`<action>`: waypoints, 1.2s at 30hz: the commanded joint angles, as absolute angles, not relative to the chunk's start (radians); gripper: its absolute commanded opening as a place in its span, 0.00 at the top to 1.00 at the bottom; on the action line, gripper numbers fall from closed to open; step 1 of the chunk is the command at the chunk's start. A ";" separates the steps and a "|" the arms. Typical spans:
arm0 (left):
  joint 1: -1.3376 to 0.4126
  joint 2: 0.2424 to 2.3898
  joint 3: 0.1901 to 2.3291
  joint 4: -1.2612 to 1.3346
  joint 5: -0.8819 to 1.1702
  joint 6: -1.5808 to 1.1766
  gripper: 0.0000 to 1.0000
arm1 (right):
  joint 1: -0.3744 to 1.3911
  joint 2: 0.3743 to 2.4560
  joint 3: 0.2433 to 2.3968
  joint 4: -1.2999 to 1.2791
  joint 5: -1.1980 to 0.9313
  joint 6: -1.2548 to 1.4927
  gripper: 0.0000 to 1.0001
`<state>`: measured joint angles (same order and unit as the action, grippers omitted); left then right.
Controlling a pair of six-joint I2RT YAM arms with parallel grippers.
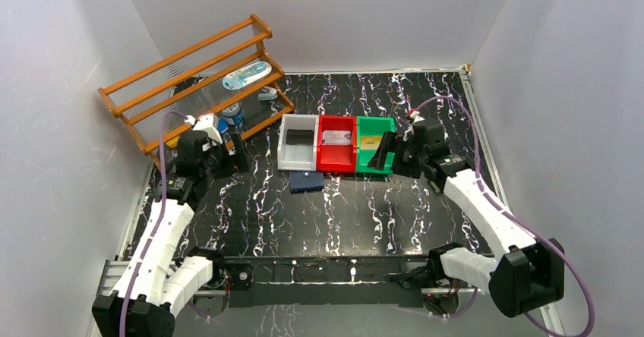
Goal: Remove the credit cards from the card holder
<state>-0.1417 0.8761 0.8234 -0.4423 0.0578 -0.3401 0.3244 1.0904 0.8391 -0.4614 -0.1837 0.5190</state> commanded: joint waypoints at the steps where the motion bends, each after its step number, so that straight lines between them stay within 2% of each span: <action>1: -0.150 0.854 0.756 -0.395 0.176 -0.331 0.02 | 0.437 1.150 0.887 -0.451 -0.065 0.585 0.02; 8: -0.153 0.834 0.681 -0.361 0.211 -0.341 0.02 | 0.623 1.309 0.969 -0.461 0.132 0.683 0.03; 17: -0.154 0.837 0.678 -0.369 0.165 -0.343 0.02 | 0.754 1.522 1.086 -0.439 0.290 0.804 0.05; 31: -0.155 0.861 0.680 -0.381 0.106 -0.364 0.02 | 0.780 1.778 1.243 -0.429 0.412 0.810 0.09; 36: -0.155 0.871 0.694 -0.397 0.098 -0.354 0.02 | 0.779 1.811 1.268 -0.429 0.419 0.800 0.10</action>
<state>-0.1528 0.8719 0.6807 -0.3752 0.1139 -0.3534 0.7757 1.8046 1.2243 -0.4469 0.3714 0.8085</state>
